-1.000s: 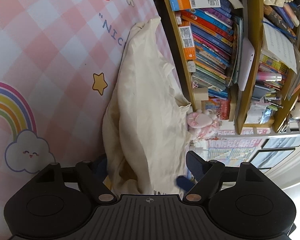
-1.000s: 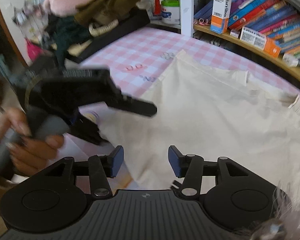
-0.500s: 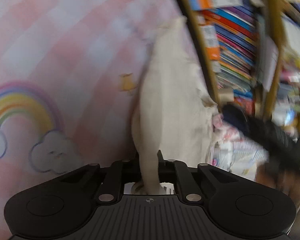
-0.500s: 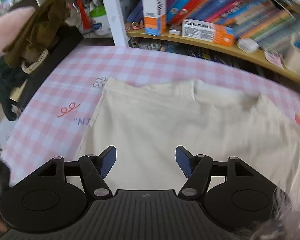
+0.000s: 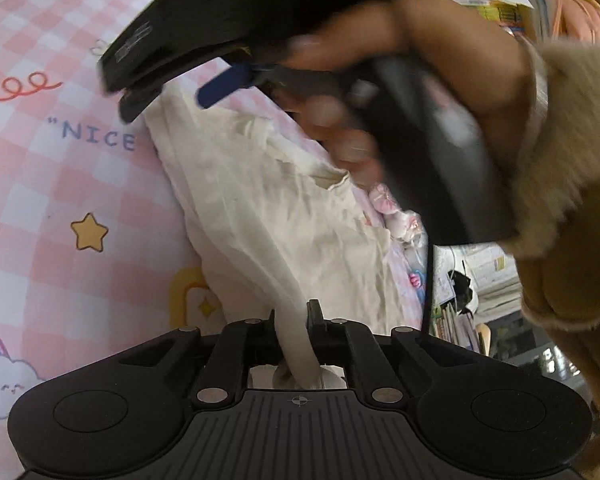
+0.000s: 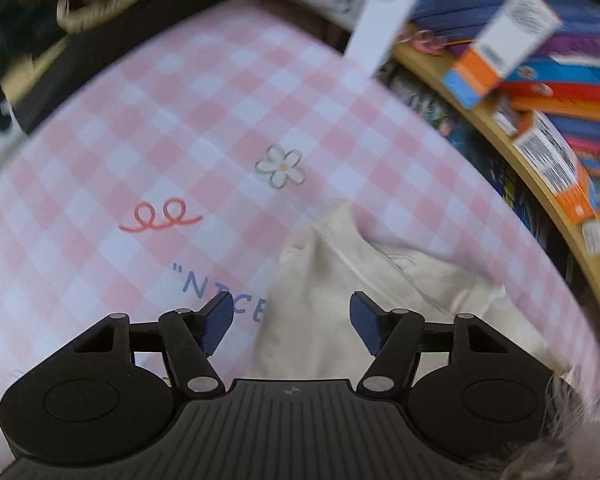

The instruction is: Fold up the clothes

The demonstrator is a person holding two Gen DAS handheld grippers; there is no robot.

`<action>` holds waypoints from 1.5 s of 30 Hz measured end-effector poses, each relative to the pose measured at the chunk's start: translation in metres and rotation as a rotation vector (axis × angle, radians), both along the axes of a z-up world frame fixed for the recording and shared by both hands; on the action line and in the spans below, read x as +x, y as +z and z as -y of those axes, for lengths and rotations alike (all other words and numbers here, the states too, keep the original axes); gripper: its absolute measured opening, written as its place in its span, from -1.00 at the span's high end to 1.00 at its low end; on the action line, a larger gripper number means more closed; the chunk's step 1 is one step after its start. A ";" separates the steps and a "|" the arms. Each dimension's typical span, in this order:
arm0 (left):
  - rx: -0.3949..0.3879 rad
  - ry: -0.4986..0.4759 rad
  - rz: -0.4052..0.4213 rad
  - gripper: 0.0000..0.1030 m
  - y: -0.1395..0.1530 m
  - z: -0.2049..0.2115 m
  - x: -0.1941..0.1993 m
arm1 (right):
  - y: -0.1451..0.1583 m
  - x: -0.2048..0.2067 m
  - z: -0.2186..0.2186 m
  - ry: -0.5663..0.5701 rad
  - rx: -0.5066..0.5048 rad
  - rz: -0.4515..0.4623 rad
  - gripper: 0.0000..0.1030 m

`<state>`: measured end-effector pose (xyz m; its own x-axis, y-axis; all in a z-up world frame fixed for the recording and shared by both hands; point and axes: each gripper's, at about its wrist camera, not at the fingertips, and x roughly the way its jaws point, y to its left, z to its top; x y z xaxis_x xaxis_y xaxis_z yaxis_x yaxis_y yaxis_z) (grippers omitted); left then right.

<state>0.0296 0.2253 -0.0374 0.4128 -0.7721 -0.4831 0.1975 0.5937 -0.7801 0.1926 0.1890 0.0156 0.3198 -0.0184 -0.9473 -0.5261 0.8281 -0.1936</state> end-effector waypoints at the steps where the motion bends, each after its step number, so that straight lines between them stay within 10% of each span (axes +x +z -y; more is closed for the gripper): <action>1: 0.002 -0.002 0.001 0.86 0.000 0.000 0.000 | -0.006 0.002 -0.004 0.013 -0.034 -0.004 -0.14; 11: 0.014 -0.040 0.071 0.86 0.010 0.006 -0.009 | -0.014 0.011 0.013 -0.006 -0.067 -0.029 0.82; 27: 0.069 -0.159 0.241 0.86 0.059 0.090 -0.024 | 0.073 -0.012 0.136 -0.083 0.151 0.123 0.87; 45: 0.235 -0.143 0.237 0.85 0.073 0.307 -0.054 | 0.102 -0.045 0.389 -0.133 0.463 0.236 0.88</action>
